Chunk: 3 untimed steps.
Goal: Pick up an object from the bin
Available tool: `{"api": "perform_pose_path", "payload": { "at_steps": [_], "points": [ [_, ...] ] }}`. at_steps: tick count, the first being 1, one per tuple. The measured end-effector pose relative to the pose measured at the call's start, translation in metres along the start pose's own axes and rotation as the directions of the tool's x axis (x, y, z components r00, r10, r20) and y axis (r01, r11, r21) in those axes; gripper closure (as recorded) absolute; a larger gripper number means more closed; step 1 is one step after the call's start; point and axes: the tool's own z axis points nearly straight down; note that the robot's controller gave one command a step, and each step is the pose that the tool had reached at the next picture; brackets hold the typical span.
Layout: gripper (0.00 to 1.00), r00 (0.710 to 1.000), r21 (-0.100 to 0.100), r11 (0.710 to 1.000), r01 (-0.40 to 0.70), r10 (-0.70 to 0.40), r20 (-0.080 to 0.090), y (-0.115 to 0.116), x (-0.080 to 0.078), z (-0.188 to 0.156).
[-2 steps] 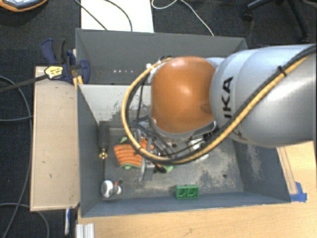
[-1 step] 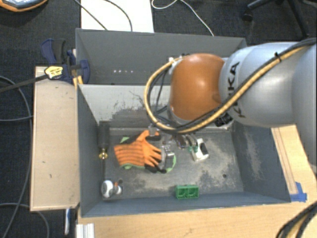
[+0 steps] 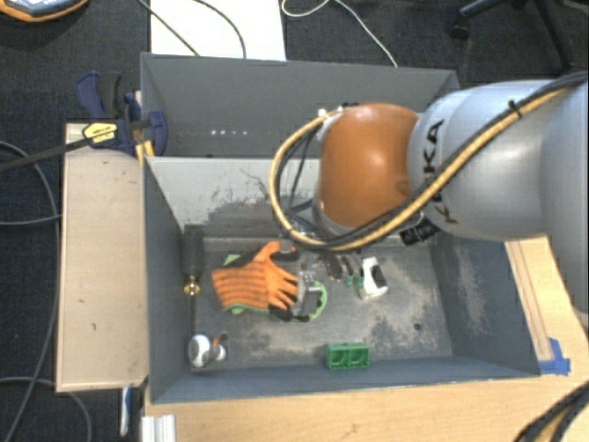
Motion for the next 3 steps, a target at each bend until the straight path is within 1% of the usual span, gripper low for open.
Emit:
{"api": "perform_pose_path", "payload": {
  "at_steps": [1,2,3],
  "points": [
    [0.0,0.999,0.003,0.999,0.044,-0.044,-0.007,0.044,-0.021,0.045],
    [0.0,1.0,-0.002,1.0,-0.01,0.01,0.002,0.045,-0.012,0.09],
    [1.0,0.988,0.0,0.988,0.156,-0.156,0.001,0.025,-0.016,0.089]
  ]
}}
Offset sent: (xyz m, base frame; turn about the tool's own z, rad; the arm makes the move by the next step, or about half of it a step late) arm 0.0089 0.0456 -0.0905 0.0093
